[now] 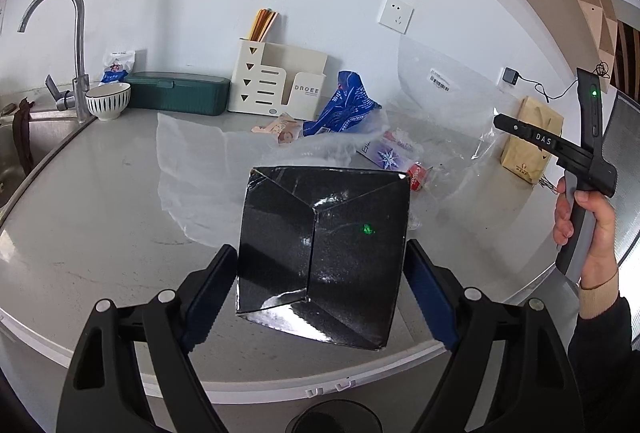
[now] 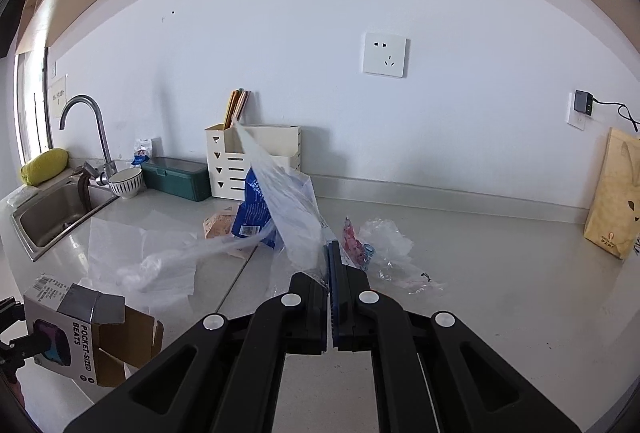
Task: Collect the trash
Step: 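Lift the box with left gripper while right gripper lifts the plastic bag, then carry the box and the bag down over the black mesh trash bin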
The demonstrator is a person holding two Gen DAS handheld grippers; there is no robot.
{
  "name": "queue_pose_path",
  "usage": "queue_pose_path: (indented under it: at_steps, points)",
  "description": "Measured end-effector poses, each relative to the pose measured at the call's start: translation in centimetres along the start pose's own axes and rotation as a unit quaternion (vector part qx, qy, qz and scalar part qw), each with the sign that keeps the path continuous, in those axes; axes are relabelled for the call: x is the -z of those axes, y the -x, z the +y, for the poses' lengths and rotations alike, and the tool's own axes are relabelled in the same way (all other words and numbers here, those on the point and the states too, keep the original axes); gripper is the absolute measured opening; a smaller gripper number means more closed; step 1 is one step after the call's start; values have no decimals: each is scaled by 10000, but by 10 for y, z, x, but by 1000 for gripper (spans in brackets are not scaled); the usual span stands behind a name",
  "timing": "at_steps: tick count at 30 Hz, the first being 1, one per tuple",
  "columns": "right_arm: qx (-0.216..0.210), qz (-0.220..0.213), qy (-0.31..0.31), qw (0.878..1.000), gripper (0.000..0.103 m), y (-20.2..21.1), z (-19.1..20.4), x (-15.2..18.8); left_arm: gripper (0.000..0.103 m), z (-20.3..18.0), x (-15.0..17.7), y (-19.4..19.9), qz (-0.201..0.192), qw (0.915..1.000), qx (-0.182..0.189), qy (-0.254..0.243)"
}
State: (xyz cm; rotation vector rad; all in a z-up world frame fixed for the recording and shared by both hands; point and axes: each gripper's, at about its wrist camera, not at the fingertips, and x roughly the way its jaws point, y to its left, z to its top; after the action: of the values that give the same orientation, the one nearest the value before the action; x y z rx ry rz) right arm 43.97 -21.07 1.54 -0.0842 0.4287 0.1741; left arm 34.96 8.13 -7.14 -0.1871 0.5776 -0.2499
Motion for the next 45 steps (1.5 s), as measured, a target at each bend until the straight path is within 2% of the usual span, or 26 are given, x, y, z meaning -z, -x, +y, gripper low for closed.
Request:
queue_pose_path:
  at_steps: [1, 2, 3, 4, 6, 8, 10, 12, 13, 14, 16, 17, 18, 20, 22, 23, 26, 27, 29, 32, 35, 39, 40, 42, 45]
  points:
    - [12, -21, -20, 10000, 6, 3, -2, 0, 82, -2, 0, 2, -15, 10000, 22, -11]
    - [-12, -19, -24, 10000, 6, 4, -3, 0, 33, -3, -1, 4, -50, 10000, 75, -9]
    - [-20, -29, -28, 10000, 6, 7, -3, 0, 13, -2, -2, 6, -80, 10000, -22, 45]
    - [-13, -51, -31, 10000, 6, 10, -4, 1, 3, 1, -3, 5, 8, 9999, -48, 158]
    - [-11, -58, -18, 10000, 6, 14, -3, 2, 3, 1, -2, -5, 303, 9994, -81, 117]
    - [-38, -55, -57, 10000, 6, 19, -5, 5, 3, 8, 2, -21, 431, 9981, -335, 281]
    - [-27, -28, -68, 10000, 6, 21, -7, 10, 3, 12, 11, -33, 649, 9969, -313, 311]
    - [-45, 0, -77, 10000, 6, 23, -9, 13, 6, 13, 12, -32, 569, 9971, -177, 468]
    - [-47, 18, -65, 10000, 6, 24, -10, 15, 20, 13, 9, -29, 516, 9973, -124, 506]
    - [-30, 23, -45, 10000, 6, 25, -10, 16, 57, 10, 5, -24, 399, 9980, -119, 479]
    - [-45, -21, -63, 10000, 6, 28, -12, 17, 98, 0, -8, -16, 79, 9995, -199, 248]
    - [-81, -44, -81, 9999, 6, 30, -13, 17, 88, -7, -15, -15, -39, 9995, -292, 96]
    - [-90, -63, -97, 9999, 6, 31, -14, 16, 84, -13, -20, -19, 18, 9994, -342, -23]
    - [-121, -88, -101, 9998, 6, 32, -14, 16, 83, -23, -32, -30, 90, 9987, -486, -148]
    - [-161, -122, -110, 9997, 6, 35, -15, 17, 84, -32, -39, -48, 322, 9976, -539, -287]
    - [-194, -127, -106, 9997, 6, 37, -16, 18, 88, -36, -43, -55, 415, 9969, -566, -362]
    - [-220, -170, -92, 9996, 6, 43, -20, 20, 97, -47, -56, -77, 622, 9918, -957, -572]
    - [-252, -174, -116, 9995, 6, 45, -23, 21, 100, -50, -60, -84, 777, 9908, -908, -633]
    - [-272, -175, -127, 9994, 6, 48, -27, 22, 99, -53, -68, -99, 1197, 9882, -694, -658]
    - [-345, -197, -160, 9991, 6, 55, -32, 24, 99, -55, -77, -119, 1573, 9789, -1071, -746]
    - [-392, -275, -195, 9987, 6, 70, -36, 30, 99, -56, -79, -138, 2050, 9705, -1018, -759]
    - [-437, -366, -275, 9980, 6, 94, -44, 39, 99, -60, -78, -153, 2340, 9605, -1247, -845]
    - [-439, -377, -293, 9979, 6, 99, -46, 40, 98, -60, -76, -155, 2384, 9588, -1288, -851]
    - [-428, -380, -297, 9979, 6, 109, -50, 44, 76, -58, -73, -160, 2532, 9544, -1337, -846]
    - [-400, -393, -294, 9980, 6, 122, -53, 48, 76, -52, -73, -158, 2478, 9581, -1299, -614]
